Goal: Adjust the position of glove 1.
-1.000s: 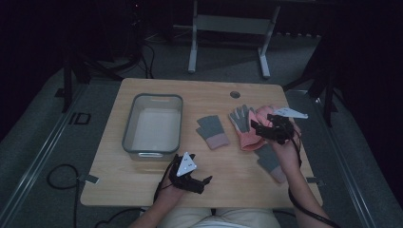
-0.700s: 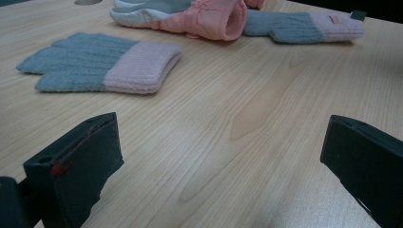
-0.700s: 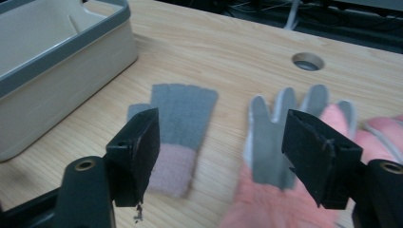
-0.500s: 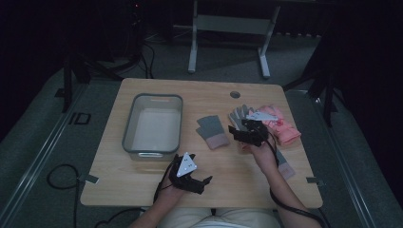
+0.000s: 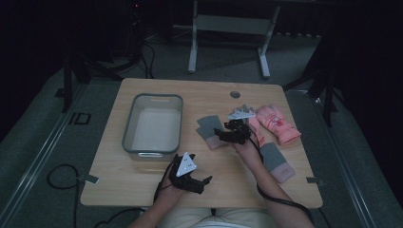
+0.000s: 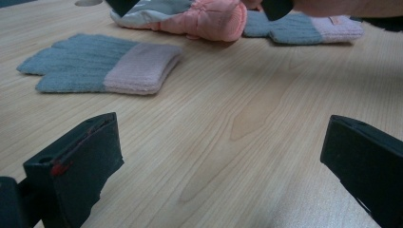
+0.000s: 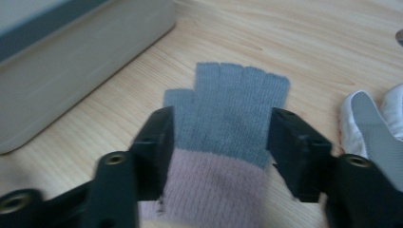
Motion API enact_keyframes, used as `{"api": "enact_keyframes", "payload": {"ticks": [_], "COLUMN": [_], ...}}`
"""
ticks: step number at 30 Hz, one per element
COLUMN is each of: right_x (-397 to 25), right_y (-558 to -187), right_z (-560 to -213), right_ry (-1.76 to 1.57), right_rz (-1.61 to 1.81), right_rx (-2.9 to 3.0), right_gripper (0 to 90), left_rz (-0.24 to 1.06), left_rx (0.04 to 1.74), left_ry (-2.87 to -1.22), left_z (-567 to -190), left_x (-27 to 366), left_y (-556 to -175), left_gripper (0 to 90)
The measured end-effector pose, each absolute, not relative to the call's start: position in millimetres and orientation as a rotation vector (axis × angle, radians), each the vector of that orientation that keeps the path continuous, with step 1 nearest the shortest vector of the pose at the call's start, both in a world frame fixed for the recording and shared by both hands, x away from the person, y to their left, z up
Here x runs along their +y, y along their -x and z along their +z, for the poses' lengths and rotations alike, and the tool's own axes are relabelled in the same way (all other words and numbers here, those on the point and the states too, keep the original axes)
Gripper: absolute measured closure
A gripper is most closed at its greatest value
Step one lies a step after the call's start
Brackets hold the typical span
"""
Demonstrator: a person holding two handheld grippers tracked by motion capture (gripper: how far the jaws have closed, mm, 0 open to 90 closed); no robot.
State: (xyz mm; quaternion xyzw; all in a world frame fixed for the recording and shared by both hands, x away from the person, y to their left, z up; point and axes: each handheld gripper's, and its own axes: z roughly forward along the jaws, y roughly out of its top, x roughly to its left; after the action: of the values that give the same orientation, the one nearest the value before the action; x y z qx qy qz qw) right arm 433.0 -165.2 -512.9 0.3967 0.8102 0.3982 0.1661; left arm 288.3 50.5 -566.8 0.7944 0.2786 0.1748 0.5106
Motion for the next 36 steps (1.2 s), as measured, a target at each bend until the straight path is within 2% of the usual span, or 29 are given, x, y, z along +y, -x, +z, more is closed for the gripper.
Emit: {"api": "enact_keyframes", "payload": {"ticks": [12, 23, 26, 28, 30, 33, 36], "right_x": [-144, -138, -137, -136, -134, -134, -136], "right_y": [-457, -479, -480, -481, -480, -479, -469], "right_z": [-531, -545, -545, -545, -545, -543, -529], "right_ry": [-1.091, -1.147, -1.142, -1.124, -1.123, -1.168, -1.195], "right_rz": [1.031, 0.867, 0.845, 0.841, 0.846, 0.852, 0.884], "right_rx": [2.387, 2.443, 2.459, 2.470, 2.462, 2.454, 2.448], "right_gripper": [54.5, 56.9, 64.4, 74.4, 80.4, 84.5, 84.9], "left_rz": [0.420, 0.411, 0.412, 0.410, 0.405, 0.408, 0.417], "left_rx": [0.668, 0.676, 0.673, 0.675, 0.679, 0.681, 0.676], "left_ry": [-1.910, -1.906, -1.907, -1.907, -1.903, -1.901, -1.903], "left_z": [-567, -567, -567, -567, -567, -567, -567], "left_x": [51, 51, 51, 51, 52, 52, 52], "left_y": [-288, -289, -289, -289, -290, -290, -289], "left_gripper": [0.0, 0.0, 0.0, 0.0, 0.0, 0.0, 0.0]}}
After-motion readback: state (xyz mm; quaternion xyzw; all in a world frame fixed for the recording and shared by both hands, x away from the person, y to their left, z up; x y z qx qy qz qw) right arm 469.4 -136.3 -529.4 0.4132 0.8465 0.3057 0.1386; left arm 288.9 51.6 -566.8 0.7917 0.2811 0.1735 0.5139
